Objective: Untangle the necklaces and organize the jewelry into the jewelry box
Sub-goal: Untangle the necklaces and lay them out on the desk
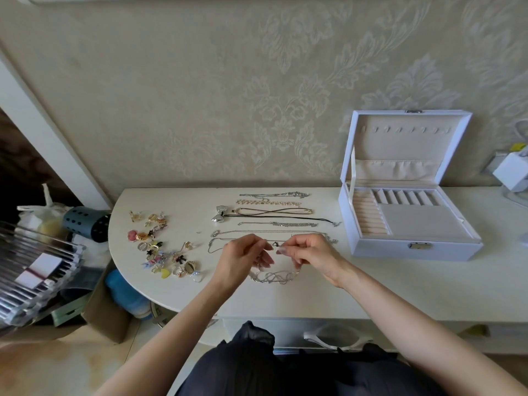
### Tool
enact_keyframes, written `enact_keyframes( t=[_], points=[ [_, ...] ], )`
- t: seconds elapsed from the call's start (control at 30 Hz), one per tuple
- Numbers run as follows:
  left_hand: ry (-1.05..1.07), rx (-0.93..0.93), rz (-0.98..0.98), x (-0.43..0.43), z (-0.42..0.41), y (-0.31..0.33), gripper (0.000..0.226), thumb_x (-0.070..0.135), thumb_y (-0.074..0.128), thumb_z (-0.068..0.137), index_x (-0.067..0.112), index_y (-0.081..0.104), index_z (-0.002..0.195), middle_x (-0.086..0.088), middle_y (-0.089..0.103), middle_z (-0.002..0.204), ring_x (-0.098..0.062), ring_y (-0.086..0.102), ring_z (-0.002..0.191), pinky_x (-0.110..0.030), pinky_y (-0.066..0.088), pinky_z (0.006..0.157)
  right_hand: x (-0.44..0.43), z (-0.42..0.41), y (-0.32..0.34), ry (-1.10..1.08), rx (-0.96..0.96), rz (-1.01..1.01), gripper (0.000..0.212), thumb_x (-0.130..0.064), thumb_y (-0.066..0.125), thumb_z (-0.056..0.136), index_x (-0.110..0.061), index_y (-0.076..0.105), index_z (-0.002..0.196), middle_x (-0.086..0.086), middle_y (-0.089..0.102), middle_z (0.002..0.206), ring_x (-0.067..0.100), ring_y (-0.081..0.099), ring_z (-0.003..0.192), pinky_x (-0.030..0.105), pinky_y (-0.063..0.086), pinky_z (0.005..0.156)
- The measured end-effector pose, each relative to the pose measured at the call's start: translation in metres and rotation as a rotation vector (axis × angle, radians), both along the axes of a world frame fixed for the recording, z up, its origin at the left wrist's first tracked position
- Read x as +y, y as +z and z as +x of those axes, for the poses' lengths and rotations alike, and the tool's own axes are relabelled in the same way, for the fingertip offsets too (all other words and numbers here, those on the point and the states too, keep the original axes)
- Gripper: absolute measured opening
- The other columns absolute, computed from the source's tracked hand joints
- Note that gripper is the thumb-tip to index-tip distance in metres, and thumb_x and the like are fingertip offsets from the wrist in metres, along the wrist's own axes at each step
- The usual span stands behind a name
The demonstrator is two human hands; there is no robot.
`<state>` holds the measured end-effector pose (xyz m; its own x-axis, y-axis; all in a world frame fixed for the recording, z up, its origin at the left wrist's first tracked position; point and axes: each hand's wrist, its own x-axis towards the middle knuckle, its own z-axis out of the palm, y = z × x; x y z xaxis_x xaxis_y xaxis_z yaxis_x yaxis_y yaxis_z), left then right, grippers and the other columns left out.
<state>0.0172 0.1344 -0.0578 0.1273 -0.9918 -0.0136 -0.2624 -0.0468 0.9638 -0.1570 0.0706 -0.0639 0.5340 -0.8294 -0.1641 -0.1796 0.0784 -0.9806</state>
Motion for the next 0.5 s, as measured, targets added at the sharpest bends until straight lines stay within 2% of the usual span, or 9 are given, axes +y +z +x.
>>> enact_keyframes(
  t=[0.07, 0.13, 0.27, 0.33, 0.4, 0.5],
  points=[
    [0.001, -0.061, 0.009, -0.001, 0.002, -0.002, 0.031, 0.018, 0.048, 0.098, 0.006, 0.069, 0.078, 0.0, 0.062, 0.06, -0.013, 0.059, 0.058, -0.021, 0.046, 0.062, 0.0, 0.0, 0.002, -0.017, -0.031, 0.002, 0.007, -0.011, 0.065, 0.087, -0.006, 0.069, 0.083, -0.003, 0.05, 0.05, 0.01, 0.056, 0.06, 0.02, 0.042, 0.057],
    [-0.005, -0.098, 0.035, -0.001, 0.004, -0.004, 0.038, 0.026, 0.046, 0.099, 0.009, 0.07, 0.075, 0.003, 0.057, 0.058, -0.01, 0.054, 0.058, -0.023, 0.042, 0.064, 0.001, -0.001, 0.004, -0.034, -0.067, 0.003, 0.011, -0.014, 0.063, 0.088, -0.009, 0.07, 0.081, -0.003, 0.05, 0.054, 0.009, 0.048, 0.055, 0.019, 0.038, 0.052],
    [-0.065, -0.063, 0.093, 0.001, 0.005, -0.002, 0.033, 0.034, 0.044, 0.099, 0.014, 0.069, 0.09, 0.0, 0.06, 0.055, -0.018, 0.064, 0.068, -0.027, 0.045, 0.078, 0.001, -0.002, 0.009, -0.025, -0.091, -0.021, 0.014, -0.017, 0.06, 0.09, -0.008, 0.07, 0.086, -0.004, 0.049, 0.051, 0.009, 0.04, 0.049, 0.018, 0.031, 0.048],
    [-0.125, -0.023, 0.089, 0.001, 0.003, 0.002, 0.024, 0.031, 0.052, 0.095, 0.013, 0.067, 0.098, -0.005, 0.062, 0.057, -0.019, 0.064, 0.065, -0.022, 0.047, 0.069, 0.002, -0.001, 0.012, -0.008, -0.08, -0.032, 0.017, -0.019, 0.06, 0.09, -0.005, 0.07, 0.088, -0.004, 0.045, 0.047, 0.009, 0.036, 0.046, 0.018, 0.028, 0.046],
    [-0.149, -0.01, 0.046, 0.001, 0.002, 0.005, 0.016, 0.024, 0.059, 0.091, 0.01, 0.066, 0.093, -0.011, 0.067, 0.066, -0.019, 0.058, 0.06, -0.019, 0.043, 0.056, 0.003, 0.001, 0.016, 0.002, -0.074, -0.039, 0.018, -0.021, 0.061, 0.089, -0.006, 0.069, 0.083, -0.002, 0.043, 0.047, 0.01, 0.034, 0.046, 0.018, 0.027, 0.046],
    [-0.094, 0.005, -0.021, 0.0, 0.003, 0.008, 0.02, 0.02, 0.059, 0.092, 0.007, 0.065, 0.078, -0.009, 0.061, 0.063, -0.018, 0.057, 0.058, -0.022, 0.044, 0.058, 0.003, 0.0, 0.02, -0.014, -0.07, -0.039, 0.025, -0.026, 0.063, 0.088, -0.009, 0.064, 0.07, 0.0, 0.045, 0.049, 0.01, 0.038, 0.048, 0.019, 0.03, 0.048]
  ],
)
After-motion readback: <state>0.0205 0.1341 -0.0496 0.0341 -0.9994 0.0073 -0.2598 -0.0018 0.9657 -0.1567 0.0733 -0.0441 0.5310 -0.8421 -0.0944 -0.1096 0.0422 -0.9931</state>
